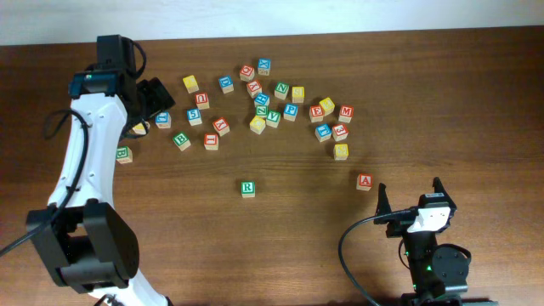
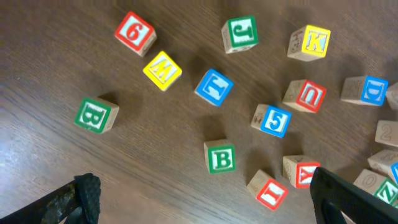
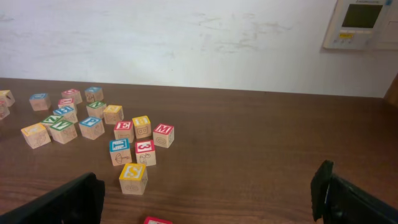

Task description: Spell out RSS

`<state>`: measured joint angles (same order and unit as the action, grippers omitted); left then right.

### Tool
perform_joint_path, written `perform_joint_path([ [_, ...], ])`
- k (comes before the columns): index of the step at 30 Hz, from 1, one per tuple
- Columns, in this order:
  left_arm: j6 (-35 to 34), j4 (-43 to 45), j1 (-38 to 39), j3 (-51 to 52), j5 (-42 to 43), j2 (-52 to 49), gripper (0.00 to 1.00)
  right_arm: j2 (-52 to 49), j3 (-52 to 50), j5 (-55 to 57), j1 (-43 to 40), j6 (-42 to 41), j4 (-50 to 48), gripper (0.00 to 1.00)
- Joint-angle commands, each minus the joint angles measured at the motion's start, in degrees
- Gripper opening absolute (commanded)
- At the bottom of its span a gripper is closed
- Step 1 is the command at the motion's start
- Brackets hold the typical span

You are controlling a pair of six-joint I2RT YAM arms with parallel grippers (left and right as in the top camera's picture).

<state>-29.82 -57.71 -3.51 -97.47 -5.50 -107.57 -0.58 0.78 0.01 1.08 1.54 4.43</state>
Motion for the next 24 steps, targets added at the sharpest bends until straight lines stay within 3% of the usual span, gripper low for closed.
perform_joint_path([
  [1,-0.1,1.7,-0.2,0.2,-6.6,0.1,0.99,0.4,-0.5,0.3,-0.3,-0.1,0.2,0.98],
  [6,-0.1,2.9,-0.2,0.2,-7.5,-0.4,0.99,0.4,-0.5,0.3,-0.3,-0.1,0.2,0.98],
  [8,1.9,2.8,-0.1,0.2,1.4,-0.4,0.99,0.4,-0.5,0.3,-0.3,-0.1,0.2,0.98],
  [10,10.2,2.8,0.2,0.2,12.1,-0.5,0.99,0.4,-0.5,0.3,-0.3,-0.1,0.2,0.99],
  [13,10.3,-1.4,1.8,0.2,12.8,-0.5,0.99,0.4,-0.5,0.3,-0.3,-0.1,0.2,0.98],
  [20,12.7,-1.4,6.3,0.2,9.4,-5.7,1.00,0.4,-0.5,0.3,-0.3,-0.1,0.2,0.98],
  [24,9.1,-7.7,2.0,-4.6,10.3,-4.0,1.00,0.4,-0.5,0.3,-0.3,-0.1,0.2,0.98],
])
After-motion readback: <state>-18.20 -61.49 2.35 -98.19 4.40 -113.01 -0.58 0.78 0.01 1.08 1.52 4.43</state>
